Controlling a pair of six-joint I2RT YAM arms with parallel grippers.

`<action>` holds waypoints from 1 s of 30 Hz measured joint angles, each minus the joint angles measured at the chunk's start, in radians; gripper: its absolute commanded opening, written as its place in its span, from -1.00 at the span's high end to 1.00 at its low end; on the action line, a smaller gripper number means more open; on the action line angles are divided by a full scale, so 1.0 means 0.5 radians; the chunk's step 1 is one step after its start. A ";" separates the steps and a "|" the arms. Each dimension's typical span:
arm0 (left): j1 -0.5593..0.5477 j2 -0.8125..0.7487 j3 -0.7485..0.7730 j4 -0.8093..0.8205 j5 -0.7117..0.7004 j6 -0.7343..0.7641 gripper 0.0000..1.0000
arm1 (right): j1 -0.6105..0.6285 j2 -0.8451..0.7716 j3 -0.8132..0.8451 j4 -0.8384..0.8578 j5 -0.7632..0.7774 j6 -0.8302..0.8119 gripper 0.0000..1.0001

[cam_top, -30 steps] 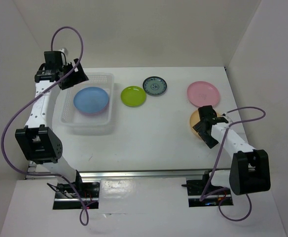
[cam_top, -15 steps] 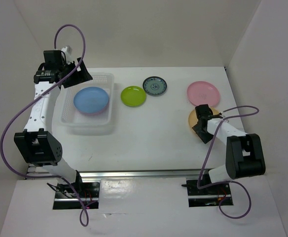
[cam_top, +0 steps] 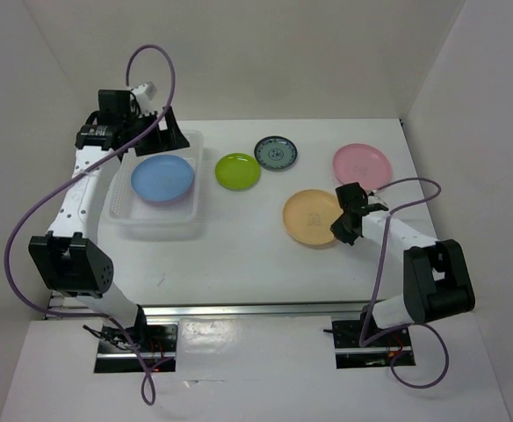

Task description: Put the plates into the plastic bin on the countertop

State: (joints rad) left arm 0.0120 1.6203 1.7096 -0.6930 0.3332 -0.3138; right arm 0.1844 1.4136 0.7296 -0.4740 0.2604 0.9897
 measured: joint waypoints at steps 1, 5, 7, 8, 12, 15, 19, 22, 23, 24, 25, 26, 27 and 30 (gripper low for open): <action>-0.043 0.000 0.000 -0.005 0.031 0.005 -0.89 | 0.050 -0.002 0.023 -0.004 -0.016 -0.043 1.00; -0.304 0.001 0.000 0.000 0.101 0.004 -0.89 | 0.254 -0.005 0.255 -0.043 -0.050 -0.274 1.00; -0.439 0.008 -0.009 0.027 0.128 -0.005 -0.84 | 0.340 -0.005 0.411 -0.040 -0.054 -0.393 1.00; -0.501 0.011 -0.024 0.050 0.134 -0.009 -0.84 | 0.373 -0.005 0.502 -0.038 -0.060 -0.447 1.00; -0.592 0.062 -0.112 0.108 0.144 -0.022 -0.79 | 0.436 -0.011 0.731 0.053 -0.141 -0.594 1.00; -0.590 0.150 -0.182 0.149 0.143 -0.063 -0.69 | 0.459 -0.011 0.797 0.115 -0.233 -0.668 1.00; -0.600 0.246 -0.226 0.164 0.126 -0.089 -0.56 | 0.559 -0.010 0.826 0.143 -0.313 -0.737 1.00; -0.617 0.269 -0.226 0.172 0.095 -0.114 -0.27 | 0.629 -0.010 0.835 0.162 -0.404 -0.773 1.00; -0.620 0.269 -0.226 0.179 0.083 -0.120 -0.08 | 0.644 -0.010 0.836 0.171 -0.430 -0.780 1.00; -0.625 0.269 -0.226 0.185 0.067 -0.114 0.57 | 0.657 -0.011 0.837 0.187 -0.451 -0.789 1.00; -0.627 0.269 -0.226 0.190 0.055 -0.130 0.84 | 0.663 -0.011 0.837 0.204 -0.468 -0.801 1.00; -0.628 0.269 -0.226 0.191 0.024 -0.130 1.00 | 0.665 -0.011 0.838 0.209 -0.454 -0.822 0.99; -0.625 0.269 -0.225 0.187 0.037 -0.117 1.00 | 0.660 -0.011 0.837 0.211 -0.448 -0.822 0.92; -0.626 0.269 -0.225 0.192 0.026 -0.132 1.00 | 0.636 -0.010 0.837 0.245 -0.423 -0.846 0.18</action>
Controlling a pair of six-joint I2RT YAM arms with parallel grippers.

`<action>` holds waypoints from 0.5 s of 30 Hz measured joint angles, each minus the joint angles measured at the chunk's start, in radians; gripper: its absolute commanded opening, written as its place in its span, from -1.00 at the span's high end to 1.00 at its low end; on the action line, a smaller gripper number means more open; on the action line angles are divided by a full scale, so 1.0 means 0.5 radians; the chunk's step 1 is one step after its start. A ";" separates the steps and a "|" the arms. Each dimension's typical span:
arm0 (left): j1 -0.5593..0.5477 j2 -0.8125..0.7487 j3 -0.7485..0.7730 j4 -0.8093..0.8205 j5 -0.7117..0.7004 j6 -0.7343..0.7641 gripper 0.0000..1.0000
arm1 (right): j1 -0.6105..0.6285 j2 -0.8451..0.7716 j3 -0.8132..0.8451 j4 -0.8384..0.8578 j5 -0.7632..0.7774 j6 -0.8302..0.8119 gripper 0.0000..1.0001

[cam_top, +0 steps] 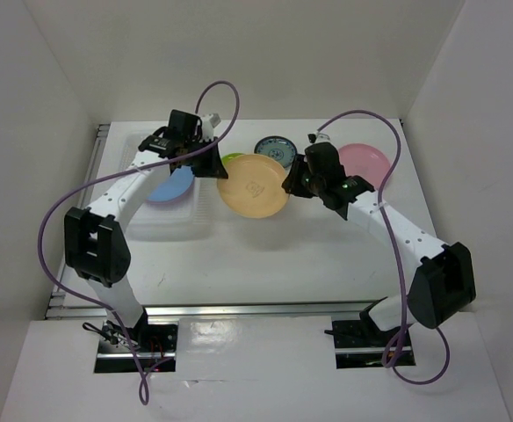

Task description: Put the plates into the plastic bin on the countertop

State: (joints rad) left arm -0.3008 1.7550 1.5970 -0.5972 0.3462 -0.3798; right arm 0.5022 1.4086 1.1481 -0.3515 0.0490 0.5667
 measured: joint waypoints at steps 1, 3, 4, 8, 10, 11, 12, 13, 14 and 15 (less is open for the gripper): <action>0.002 0.000 0.000 -0.002 -0.003 -0.023 1.00 | 0.000 0.000 0.000 0.009 0.003 -0.007 -0.03; 0.043 0.000 0.000 0.008 -0.057 -0.042 1.00 | 0.007 0.000 0.002 0.037 0.004 -0.032 -0.46; 0.091 0.002 0.000 0.013 -0.061 -0.049 1.00 | 0.011 -0.001 0.011 0.045 0.015 -0.047 -0.60; 0.410 0.018 0.089 -0.010 -0.083 -0.092 1.00 | -0.043 0.021 0.121 0.020 0.143 -0.089 -0.85; 0.616 0.018 0.146 0.005 -0.085 -0.107 1.00 | -0.198 0.060 0.203 0.000 0.182 -0.087 -0.91; 0.710 0.018 0.166 0.013 -0.085 -0.117 1.00 | -0.304 0.081 0.220 0.005 0.184 -0.080 -0.91; 0.813 0.018 0.177 0.030 -0.092 -0.132 1.00 | -0.435 0.099 0.219 0.009 0.189 -0.073 -0.91; 0.897 0.018 0.179 0.044 -0.111 -0.139 1.00 | -0.578 0.117 0.200 0.014 0.204 -0.065 -0.93; 0.988 0.018 0.179 0.047 -0.136 -0.143 1.00 | -0.713 0.141 0.169 0.018 0.213 -0.052 -0.93; 1.049 0.022 0.178 0.042 -0.156 -0.144 1.00 | -0.820 0.165 0.137 0.020 0.229 -0.043 -0.93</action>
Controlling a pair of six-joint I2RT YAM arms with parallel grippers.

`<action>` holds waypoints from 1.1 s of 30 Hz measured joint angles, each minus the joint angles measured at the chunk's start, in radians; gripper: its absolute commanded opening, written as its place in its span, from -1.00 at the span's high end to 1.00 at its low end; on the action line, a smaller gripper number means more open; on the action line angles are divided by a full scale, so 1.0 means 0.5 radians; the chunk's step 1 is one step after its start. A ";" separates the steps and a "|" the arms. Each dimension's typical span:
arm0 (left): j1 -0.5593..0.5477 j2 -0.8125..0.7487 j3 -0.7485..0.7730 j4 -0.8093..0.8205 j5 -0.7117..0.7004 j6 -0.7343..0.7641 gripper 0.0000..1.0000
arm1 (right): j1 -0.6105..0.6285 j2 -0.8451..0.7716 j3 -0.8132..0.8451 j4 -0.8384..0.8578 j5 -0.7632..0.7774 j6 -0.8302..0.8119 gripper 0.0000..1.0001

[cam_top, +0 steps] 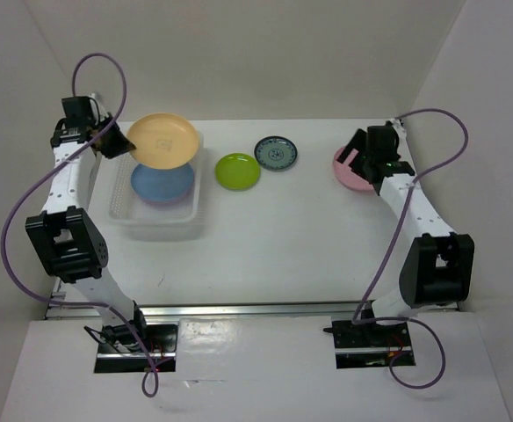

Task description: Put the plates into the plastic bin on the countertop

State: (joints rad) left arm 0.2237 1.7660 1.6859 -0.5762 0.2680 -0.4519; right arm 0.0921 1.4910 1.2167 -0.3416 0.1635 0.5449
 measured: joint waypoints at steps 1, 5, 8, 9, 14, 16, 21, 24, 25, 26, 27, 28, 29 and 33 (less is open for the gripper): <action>0.053 0.004 -0.001 -0.001 -0.023 0.000 1.00 | -0.101 0.027 -0.034 -0.003 0.010 0.012 -0.93; 0.158 0.071 -0.004 0.001 -0.069 0.000 1.00 | -0.336 0.155 -0.112 -0.006 -0.002 0.032 -0.91; 0.160 0.156 -0.031 -0.002 -0.085 0.001 1.00 | -0.389 0.233 -0.122 -0.002 -0.004 0.032 -0.91; 0.156 0.180 -0.049 -0.005 -0.094 0.002 1.00 | -0.390 0.257 -0.122 0.006 -0.003 0.031 -0.91; 0.139 0.256 -0.118 -0.069 -0.175 0.018 0.49 | -0.388 0.436 -0.084 0.019 0.001 0.027 -0.84; 0.133 0.287 -0.116 -0.097 -0.206 0.026 0.09 | -0.388 0.502 -0.080 0.023 0.000 0.021 -0.84; 0.086 0.364 -0.072 -0.177 -0.323 0.043 -0.55 | -0.388 0.582 -0.077 0.042 -0.023 0.013 -0.76; 0.018 0.366 0.017 -0.275 -0.392 0.061 -0.69 | -0.390 0.626 -0.065 0.050 -0.026 0.002 -0.74; -0.010 0.366 0.069 -0.297 -0.420 0.063 -0.69 | -0.390 0.640 -0.062 0.060 -0.025 -0.004 -0.71; -0.037 0.365 0.119 -0.311 -0.441 0.065 -0.72 | -0.390 0.657 -0.061 0.071 -0.025 -0.011 -0.70; -0.066 0.361 0.178 -0.321 -0.462 0.068 -0.78 | -0.390 0.669 -0.059 0.075 -0.024 -0.016 -0.70; -0.094 0.353 0.222 -0.326 -0.481 0.069 -0.78 | -0.390 0.690 -0.055 0.079 -0.021 -0.017 -0.65; -0.125 0.338 0.265 -0.330 -0.497 0.070 -0.81 | -0.390 0.710 -0.049 0.085 -0.018 -0.018 -0.63; -0.240 0.201 0.343 -0.349 -0.542 0.085 -0.86 | -0.391 0.789 -0.004 0.102 0.005 -0.014 -0.61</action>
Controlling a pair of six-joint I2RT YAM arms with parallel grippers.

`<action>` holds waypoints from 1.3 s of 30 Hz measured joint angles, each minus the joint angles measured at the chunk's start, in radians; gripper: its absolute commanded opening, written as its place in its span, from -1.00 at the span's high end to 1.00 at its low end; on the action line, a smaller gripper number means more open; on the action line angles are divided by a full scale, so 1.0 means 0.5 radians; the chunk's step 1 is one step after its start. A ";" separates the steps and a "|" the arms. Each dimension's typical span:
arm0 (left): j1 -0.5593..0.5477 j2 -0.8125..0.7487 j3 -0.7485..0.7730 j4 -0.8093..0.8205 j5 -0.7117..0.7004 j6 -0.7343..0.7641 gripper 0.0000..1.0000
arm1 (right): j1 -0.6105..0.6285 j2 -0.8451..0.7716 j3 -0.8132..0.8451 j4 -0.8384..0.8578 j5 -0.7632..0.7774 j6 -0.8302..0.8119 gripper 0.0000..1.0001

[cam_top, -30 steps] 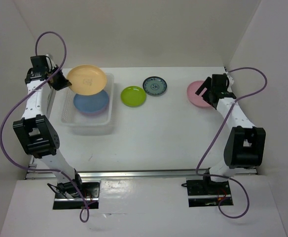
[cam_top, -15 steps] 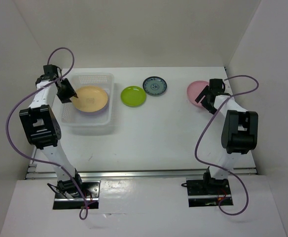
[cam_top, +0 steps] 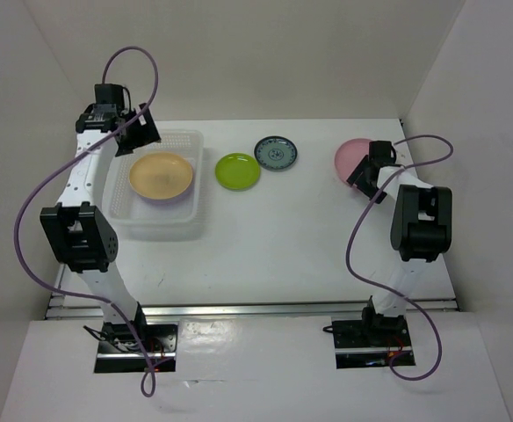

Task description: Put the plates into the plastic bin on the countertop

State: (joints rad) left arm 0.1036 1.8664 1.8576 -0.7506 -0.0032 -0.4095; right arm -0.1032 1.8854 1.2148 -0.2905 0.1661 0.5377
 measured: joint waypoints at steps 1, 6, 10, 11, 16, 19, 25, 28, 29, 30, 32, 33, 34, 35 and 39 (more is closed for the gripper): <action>-0.026 -0.042 0.006 -0.002 0.002 0.008 -0.86 | -0.002 0.021 0.023 0.000 0.008 0.000 -0.57; -0.137 -0.204 0.022 0.008 0.050 0.031 -0.89 | -0.008 0.131 0.117 0.035 0.034 0.009 -0.49; -0.206 -0.227 0.025 0.007 0.064 0.031 -0.89 | -0.011 0.145 0.127 0.035 0.037 0.008 -0.49; -0.221 -0.227 0.025 0.002 0.068 0.031 -0.89 | -0.011 0.145 0.127 0.034 0.035 0.008 -0.52; -0.273 -0.225 0.025 -0.008 0.099 0.031 -0.89 | -0.012 0.025 0.090 0.024 0.033 0.021 -0.71; -0.282 -0.225 0.025 -0.008 0.115 0.031 -0.89 | -0.012 -0.111 0.085 0.029 0.073 0.029 -0.74; -0.283 -0.215 0.025 -0.007 0.140 0.034 -0.89 | -0.014 -0.130 0.180 0.028 0.173 0.050 -0.74; -0.283 -0.202 0.025 -0.008 0.158 0.036 -0.89 | -0.038 -0.015 0.266 0.014 0.202 0.063 -0.74; -0.283 -0.201 0.025 -0.009 0.163 0.036 -0.89 | -0.051 0.025 0.280 0.012 0.212 0.069 -0.74; -0.283 -0.201 0.025 -0.009 0.169 0.037 -0.91 | -0.063 0.054 0.283 0.011 0.220 0.076 -0.71; -0.283 -0.201 0.026 -0.002 0.175 0.039 -0.91 | -0.077 0.105 0.281 -0.003 0.235 0.083 -0.68; -0.283 -0.201 0.026 0.005 0.177 0.040 -0.91 | -0.083 0.124 0.279 -0.005 0.242 0.085 -0.68; -0.283 -0.201 0.026 0.006 0.180 0.040 -0.91 | -0.087 0.139 0.278 -0.005 0.253 0.087 -0.66; -0.283 -0.201 0.026 0.005 0.187 0.040 -0.91 | -0.089 0.153 0.279 -0.005 0.262 0.089 -0.66; -0.292 -0.201 0.038 0.008 0.210 0.041 -0.91 | -0.089 0.231 0.291 -0.002 0.286 0.091 -0.32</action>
State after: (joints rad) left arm -0.0425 1.7657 1.8767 -0.7467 0.1017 -0.3889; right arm -0.1474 2.0010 1.3605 -0.2916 0.3092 0.5831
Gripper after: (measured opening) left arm 0.954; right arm 0.739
